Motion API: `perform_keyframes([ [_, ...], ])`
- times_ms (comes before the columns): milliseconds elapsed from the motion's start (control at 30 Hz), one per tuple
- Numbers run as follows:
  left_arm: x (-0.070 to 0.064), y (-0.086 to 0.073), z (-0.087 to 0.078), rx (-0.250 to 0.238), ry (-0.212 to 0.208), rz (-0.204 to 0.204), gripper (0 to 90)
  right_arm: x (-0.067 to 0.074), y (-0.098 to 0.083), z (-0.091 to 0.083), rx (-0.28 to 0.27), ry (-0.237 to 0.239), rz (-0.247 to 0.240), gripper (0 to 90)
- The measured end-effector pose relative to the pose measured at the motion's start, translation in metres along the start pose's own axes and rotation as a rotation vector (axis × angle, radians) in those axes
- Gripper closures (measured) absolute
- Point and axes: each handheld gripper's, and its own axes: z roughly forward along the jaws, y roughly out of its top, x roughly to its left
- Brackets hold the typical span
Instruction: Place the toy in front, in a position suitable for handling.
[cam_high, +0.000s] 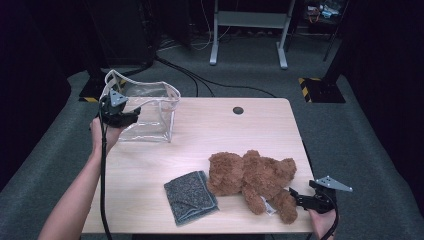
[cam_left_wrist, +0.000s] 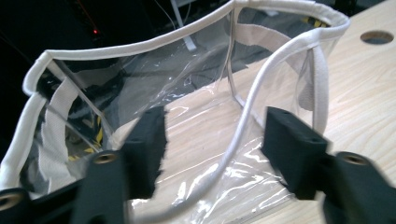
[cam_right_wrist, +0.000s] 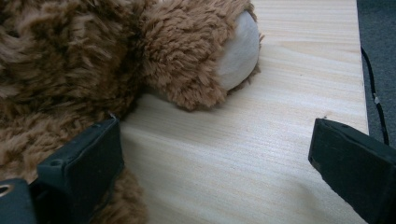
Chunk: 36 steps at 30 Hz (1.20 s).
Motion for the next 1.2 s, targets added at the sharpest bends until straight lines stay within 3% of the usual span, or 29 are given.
perform_keyframes([
  [200,-0.001,0.001,0.015,0.081,-0.055,0.069,60.7,0.0,0.0,0.0,0.0,0.001,-0.001,3.1],
  [367,0.002,-0.001,0.023,0.071,-0.053,0.087,76.4,0.0,0.0,0.0,0.002,0.0,-0.002,3.5],
  [533,0.005,0.002,0.03,0.08,-0.06,0.111,85.2,0.0,0.0,0.0,0.004,-0.002,-0.002,3.9],
  [733,0.01,0.007,0.038,0.077,-0.038,0.117,87.6,0.0,0.0,0.0,0.005,-0.004,-0.002,4.2],
  [1033,0.016,0.011,0.05,0.078,-0.04,0.123,87.8,0.0,0.0,0.001,0.009,-0.007,-0.006,4.5],
  [1133,0.017,0.013,0.056,0.069,-0.03,0.143,87.7,0.0,0.0,0.001,0.01,-0.009,-0.006,4.5],
  [1200,0.019,0.014,0.058,0.075,-0.036,0.132,87.7,0.0,0.0,0.001,0.01,-0.009,-0.006,4.5],
])
